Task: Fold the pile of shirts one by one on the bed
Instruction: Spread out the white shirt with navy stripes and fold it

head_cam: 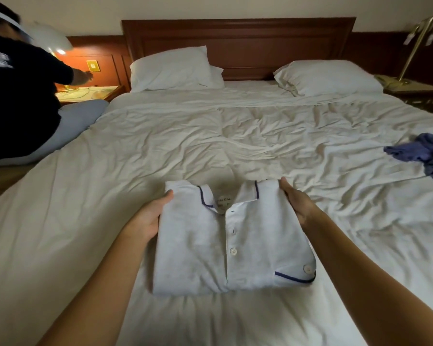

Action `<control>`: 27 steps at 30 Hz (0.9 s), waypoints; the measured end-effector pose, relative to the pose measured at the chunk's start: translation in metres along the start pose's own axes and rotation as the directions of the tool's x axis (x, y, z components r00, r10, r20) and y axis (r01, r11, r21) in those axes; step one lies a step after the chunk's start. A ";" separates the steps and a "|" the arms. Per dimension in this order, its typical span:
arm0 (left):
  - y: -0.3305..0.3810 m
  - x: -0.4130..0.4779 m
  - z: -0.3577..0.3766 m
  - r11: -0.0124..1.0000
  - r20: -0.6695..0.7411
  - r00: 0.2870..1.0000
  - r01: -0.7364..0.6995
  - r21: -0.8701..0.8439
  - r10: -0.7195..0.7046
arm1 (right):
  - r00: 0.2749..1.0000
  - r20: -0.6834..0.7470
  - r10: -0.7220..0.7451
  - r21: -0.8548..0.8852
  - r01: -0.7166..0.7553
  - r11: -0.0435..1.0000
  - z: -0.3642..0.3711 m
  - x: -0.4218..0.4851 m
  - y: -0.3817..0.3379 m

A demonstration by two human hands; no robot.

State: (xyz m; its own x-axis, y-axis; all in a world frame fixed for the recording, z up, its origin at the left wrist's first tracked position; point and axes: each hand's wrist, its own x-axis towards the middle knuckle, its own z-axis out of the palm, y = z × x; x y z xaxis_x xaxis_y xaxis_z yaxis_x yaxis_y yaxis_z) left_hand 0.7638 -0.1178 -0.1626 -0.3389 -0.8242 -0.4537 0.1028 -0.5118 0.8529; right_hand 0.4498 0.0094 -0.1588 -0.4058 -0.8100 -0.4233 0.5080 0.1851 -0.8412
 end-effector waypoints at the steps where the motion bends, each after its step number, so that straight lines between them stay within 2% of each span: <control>1: -0.004 0.002 0.000 0.999 -0.014 1.000 0.005 0.047 -0.004 | 0.999 -0.029 -0.026 -0.135 0.022 0.991 0.000 -0.001 0.001; 2: -0.008 0.004 0.000 0.992 -0.044 0.999 0.005 0.127 0.001 | 0.993 -0.081 -0.081 -0.361 0.046 0.931 -0.001 -0.001 0.005; 3: -0.012 0.006 0.001 0.973 -0.083 0.996 -0.009 0.230 0.028 | 0.977 -0.125 -0.171 -0.568 0.070 0.820 -0.004 0.000 0.010; 5: -0.011 0.010 0.002 0.872 -0.145 0.976 -0.075 0.483 0.164 | 0.938 -0.137 -0.317 -0.792 0.088 0.604 -0.007 0.005 0.015; 6: -0.007 0.012 0.003 0.767 -0.150 0.955 -0.105 0.633 0.255 | 0.920 -0.112 -0.374 -0.855 0.102 0.509 -0.006 0.006 0.015; 8: 0.003 0.011 0.009 0.468 -0.132 0.895 -0.093 0.879 0.425 | 0.884 -0.049 -0.464 -0.955 0.096 0.282 -0.001 0.004 0.009; 9: 0.007 0.008 0.014 0.339 -0.109 0.853 -0.082 0.937 0.510 | 0.859 -0.033 -0.511 -0.976 0.082 0.200 0.005 0.001 0.007; 10: 0.009 0.006 0.020 0.278 -0.088 0.815 -0.092 0.956 0.573 | 0.828 -0.029 -0.560 -0.981 0.084 0.175 0.010 -0.003 0.005; 11: 0.009 0.004 0.026 0.281 -0.080 0.809 -0.108 0.954 0.582 | 0.815 -0.032 -0.578 -0.977 0.097 0.191 0.016 -0.006 0.005; 13: 0.007 -0.001 0.040 0.364 -0.068 0.900 -0.104 0.926 0.430 | 0.874 0.000 -0.486 -0.961 0.134 0.241 0.029 -0.013 0.008; 15: -0.005 -0.006 0.050 0.522 -0.026 0.968 -0.112 0.845 0.249 | 0.954 0.013 -0.300 -0.909 0.137 0.395 0.040 -0.017 0.016; 16: -0.011 -0.006 0.053 0.549 0.001 0.974 -0.130 0.825 0.229 | 0.971 0.007 -0.240 -0.869 0.125 0.479 0.043 -0.017 0.021; 18: -0.020 -0.008 0.057 0.538 0.014 0.966 -0.155 0.828 0.256 | 0.975 -0.012 -0.221 -0.786 0.127 0.605 0.046 -0.014 0.030; 19: -0.020 -0.010 0.059 0.569 0.023 0.968 -0.167 0.805 0.252 | 0.978 -0.022 -0.209 -0.716 0.131 0.685 0.046 -0.013 0.031; 21: -0.016 -0.011 0.057 0.727 0.033 0.980 -0.167 0.666 0.195 | 0.990 0.007 -0.141 -0.467 0.128 0.875 0.042 -0.013 0.028; 22: -0.010 -0.013 0.052 0.797 0.028 0.986 -0.148 0.585 0.163 | 0.992 0.056 -0.116 -0.343 0.129 0.931 0.038 -0.014 0.026; 24: -0.003 -0.017 0.039 0.861 0.049 0.991 -0.132 0.491 0.124 | 0.984 0.146 -0.106 -0.230 0.138 0.963 0.029 -0.018 0.024; 25: -0.002 -0.018 0.031 0.863 0.074 0.991 -0.137 0.487 0.116 | 0.980 0.163 -0.113 -0.273 0.155 0.950 0.024 -0.019 0.025; 26: -0.004 -0.020 0.026 0.839 0.095 0.990 -0.141 0.526 0.106 | 0.977 0.165 -0.133 -0.385 0.187 0.904 0.018 -0.020 0.027; 27: -0.009 -0.021 0.023 0.792 0.107 0.989 -0.146 0.593 0.102 | 0.972 0.160 -0.174 -0.551 0.234 0.801 0.015 -0.021 0.030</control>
State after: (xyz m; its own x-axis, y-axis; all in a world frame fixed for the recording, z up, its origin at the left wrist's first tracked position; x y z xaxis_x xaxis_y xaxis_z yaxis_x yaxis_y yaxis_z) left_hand 0.7486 -0.0902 -0.1544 -0.4247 -0.8416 -0.3337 -0.4238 -0.1409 0.8947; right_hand 0.4846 0.0235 -0.1699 -0.3615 -0.9081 -0.2114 -0.1064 0.2654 -0.9582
